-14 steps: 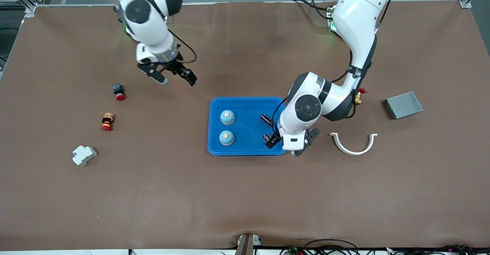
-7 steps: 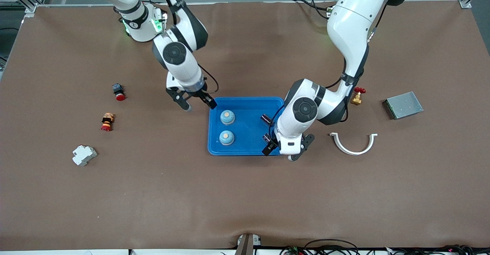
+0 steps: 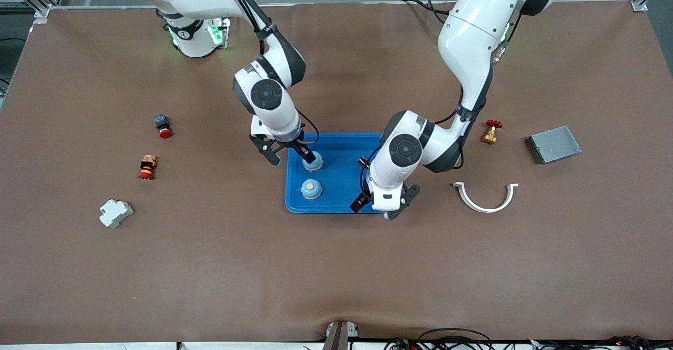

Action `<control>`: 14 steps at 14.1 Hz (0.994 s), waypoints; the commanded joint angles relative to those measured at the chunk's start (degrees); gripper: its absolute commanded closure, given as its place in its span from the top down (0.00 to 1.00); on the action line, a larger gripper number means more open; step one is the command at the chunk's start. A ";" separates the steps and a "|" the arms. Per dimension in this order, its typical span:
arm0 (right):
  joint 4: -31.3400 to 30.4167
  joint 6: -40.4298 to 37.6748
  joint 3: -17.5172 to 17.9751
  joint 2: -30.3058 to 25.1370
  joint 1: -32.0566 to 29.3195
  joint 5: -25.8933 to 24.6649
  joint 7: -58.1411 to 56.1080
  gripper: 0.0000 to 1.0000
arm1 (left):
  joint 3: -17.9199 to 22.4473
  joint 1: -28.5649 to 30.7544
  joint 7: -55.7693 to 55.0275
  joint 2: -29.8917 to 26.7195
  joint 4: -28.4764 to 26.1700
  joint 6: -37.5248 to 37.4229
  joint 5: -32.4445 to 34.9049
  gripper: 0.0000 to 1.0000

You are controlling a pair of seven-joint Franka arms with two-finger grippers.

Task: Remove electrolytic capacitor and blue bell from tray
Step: 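Grasp the capacitor with the left gripper while the right gripper grasps the bell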

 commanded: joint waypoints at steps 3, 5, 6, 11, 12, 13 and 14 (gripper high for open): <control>5.82 -0.98 -0.73 4.53 0.81 -3.00 4.59 1.00 | 0.63 -0.86 -1.12 1.95 1.21 0.36 2.11 1.00; 6.44 -0.89 -0.73 5.23 1.08 -3.00 4.60 1.00 | 0.63 -0.77 -1.12 2.39 1.21 0.36 2.11 1.00; 6.88 -0.89 -0.81 5.76 1.25 -3.00 4.60 1.00 | 0.71 -0.77 -1.12 2.48 1.21 0.36 2.11 1.00; 9.08 -0.80 -0.82 8.31 1.96 -3.53 6.36 1.00 | 0.63 -0.68 -1.47 2.48 1.30 0.36 2.02 0.38; 9.08 -0.80 -0.82 8.49 2.22 -3.53 6.62 1.00 | 0.71 -0.68 -2.26 2.48 1.30 0.36 2.02 0.26; 9.08 -0.80 -0.82 8.58 2.39 -3.61 6.97 1.00 | 0.72 -0.77 -2.79 2.48 1.30 0.36 2.02 0.18; 9.08 -0.80 -0.82 8.58 2.40 -4.14 6.97 1.00 | 0.72 -0.68 -3.05 2.39 1.30 0.36 2.02 0.12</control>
